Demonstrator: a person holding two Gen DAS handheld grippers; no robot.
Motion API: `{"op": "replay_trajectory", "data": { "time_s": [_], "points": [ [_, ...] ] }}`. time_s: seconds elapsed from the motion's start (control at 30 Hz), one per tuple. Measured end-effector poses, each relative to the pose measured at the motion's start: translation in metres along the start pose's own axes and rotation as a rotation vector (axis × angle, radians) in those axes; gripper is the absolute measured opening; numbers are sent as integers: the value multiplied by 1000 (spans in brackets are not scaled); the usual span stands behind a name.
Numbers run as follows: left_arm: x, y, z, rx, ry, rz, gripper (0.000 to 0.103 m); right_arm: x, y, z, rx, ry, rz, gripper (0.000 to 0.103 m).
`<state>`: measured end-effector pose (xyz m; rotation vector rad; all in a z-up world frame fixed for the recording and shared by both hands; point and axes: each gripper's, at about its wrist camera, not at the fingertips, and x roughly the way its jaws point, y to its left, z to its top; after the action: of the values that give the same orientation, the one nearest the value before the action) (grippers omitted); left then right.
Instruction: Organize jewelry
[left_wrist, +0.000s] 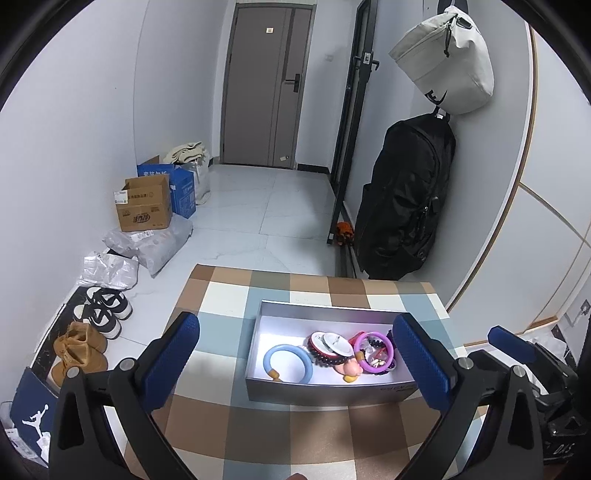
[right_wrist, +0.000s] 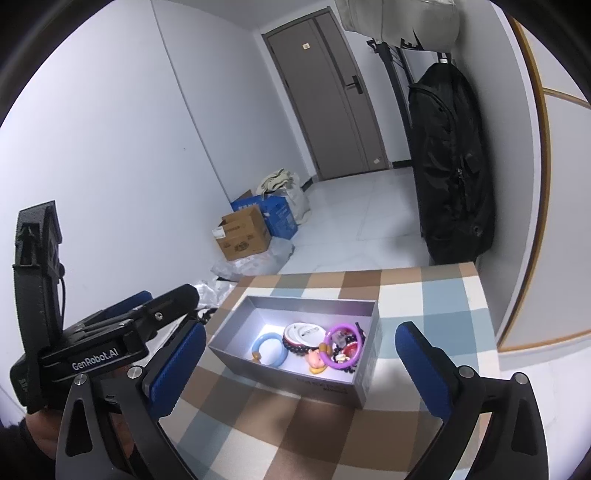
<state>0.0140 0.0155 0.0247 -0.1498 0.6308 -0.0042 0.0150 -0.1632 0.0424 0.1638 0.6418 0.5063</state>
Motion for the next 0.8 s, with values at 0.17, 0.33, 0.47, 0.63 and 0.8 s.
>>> {"op": "replay_trajectory", "data": {
  "time_s": [0.17,0.33,0.47,0.63,0.8],
  "points": [
    [-1,-2,-1,7,1,22,102,2,1,-3,-14,7,-13,103],
    [-2,-4,-4,15,6,32,102,4,0,-7,-10,26,-18,103],
    [-3,-4,-3,12,8,31,102,4,-1,-8,-6,26,-21,103],
    [-1,-5,-4,10,17,32,102,3,-1,-7,-6,26,-23,103],
    [-1,-5,-3,5,23,28,102,3,-1,-7,-2,28,-22,103]
  ]
}}
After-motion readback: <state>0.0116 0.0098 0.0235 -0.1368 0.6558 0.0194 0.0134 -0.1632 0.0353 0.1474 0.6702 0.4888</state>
